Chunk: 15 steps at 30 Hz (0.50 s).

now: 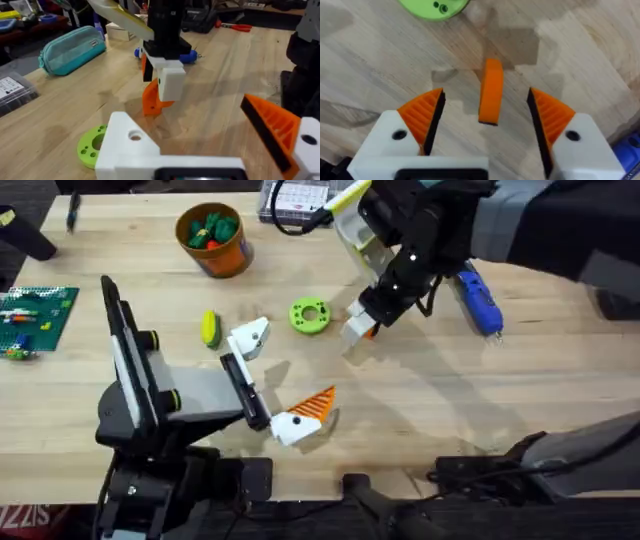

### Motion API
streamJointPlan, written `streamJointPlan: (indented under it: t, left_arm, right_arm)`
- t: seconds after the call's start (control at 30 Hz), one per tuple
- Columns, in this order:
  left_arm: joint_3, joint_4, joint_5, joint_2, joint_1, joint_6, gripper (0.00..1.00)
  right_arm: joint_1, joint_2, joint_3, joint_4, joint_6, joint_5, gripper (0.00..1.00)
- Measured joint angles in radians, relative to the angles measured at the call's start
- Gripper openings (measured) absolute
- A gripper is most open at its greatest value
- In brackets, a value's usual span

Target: Pick up the gripper from the table and insert it into the empty holder that is missing its gripper. Then pick up a screw, insert it into the mounting hole, and use the screwdriver to tighten it. Finally, clean up the table by picking up the vegetable and placing it into the bucket.

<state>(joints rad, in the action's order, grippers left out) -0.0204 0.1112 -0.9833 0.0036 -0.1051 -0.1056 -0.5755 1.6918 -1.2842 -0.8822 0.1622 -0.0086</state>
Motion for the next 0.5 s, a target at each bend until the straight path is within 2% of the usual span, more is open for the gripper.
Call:
streamJointPlan:
  t: [0.1,0.17,0.2,0.27,0.37,0.5]
  left_arm:
    - [0.000,0.000,0.000,0.000,0.000,0.000,0.995]
    - [0.000,0.000,0.000,0.000,0.000,0.000,0.995]
    - [0.000,0.000,0.000,0.000,0.000,0.000,0.995]
    - [0.000,0.000,0.000,0.000,0.000,0.000,0.995]
    - [0.000,0.000,0.000,0.000,0.000,0.000,0.996]
    - [0.000,0.000,0.000,0.000,0.000,0.000,0.996]
  right_arm:
    - [0.000,0.017,-0.002,0.001,0.001,0.000,0.918]
    - [0.000,0.032,-0.002,0.002,0.003,0.000,0.822]
    - [0.000,0.037,-0.002,0.002,0.004,0.000,0.725]
    - [0.000,0.041,-0.002,0.003,0.002,0.000,0.591]
    - [0.000,0.041,-0.002,0.003,0.003,0.000,0.499]
    - [0.000,0.041,-0.002,0.002,0.003,0.000,0.257]
